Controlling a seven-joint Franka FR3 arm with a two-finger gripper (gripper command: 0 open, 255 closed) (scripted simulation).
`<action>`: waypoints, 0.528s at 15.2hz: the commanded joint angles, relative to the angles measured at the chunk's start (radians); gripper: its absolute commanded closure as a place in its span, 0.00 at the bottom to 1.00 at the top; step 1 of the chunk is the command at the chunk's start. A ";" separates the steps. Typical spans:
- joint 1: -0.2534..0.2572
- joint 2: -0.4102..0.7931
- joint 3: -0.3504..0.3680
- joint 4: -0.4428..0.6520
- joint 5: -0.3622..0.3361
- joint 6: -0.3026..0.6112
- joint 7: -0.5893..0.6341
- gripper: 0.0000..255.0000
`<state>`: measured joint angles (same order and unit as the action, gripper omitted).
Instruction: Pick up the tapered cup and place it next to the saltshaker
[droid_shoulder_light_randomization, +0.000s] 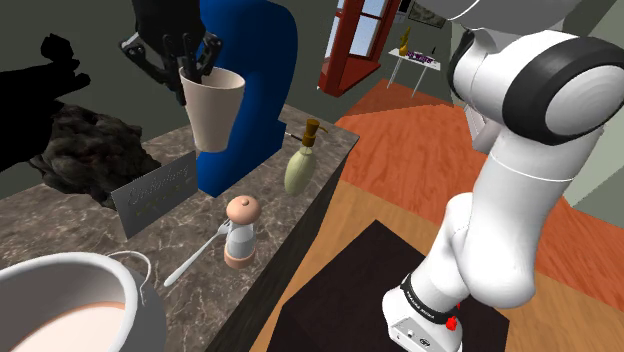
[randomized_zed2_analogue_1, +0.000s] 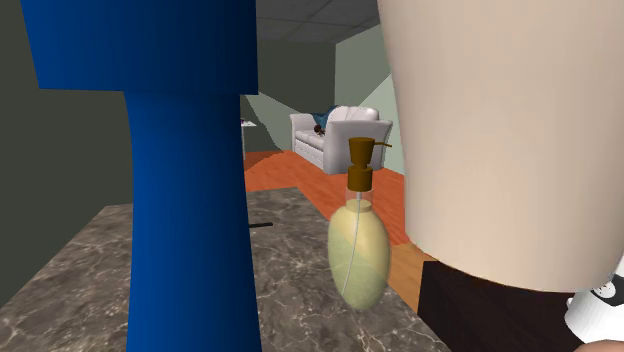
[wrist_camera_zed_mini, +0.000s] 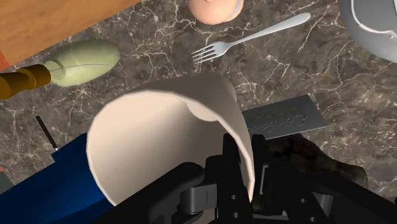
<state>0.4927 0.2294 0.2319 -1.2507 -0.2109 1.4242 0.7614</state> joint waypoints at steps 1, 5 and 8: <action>0.039 0.051 0.018 0.070 -0.014 -0.028 0.048 1.00; 0.132 0.210 0.038 0.307 -0.059 -0.123 0.118 1.00; 0.161 0.253 0.039 0.346 -0.068 -0.124 0.142 1.00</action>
<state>0.6491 0.4764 0.2702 -0.9033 -0.2781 1.2942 0.8949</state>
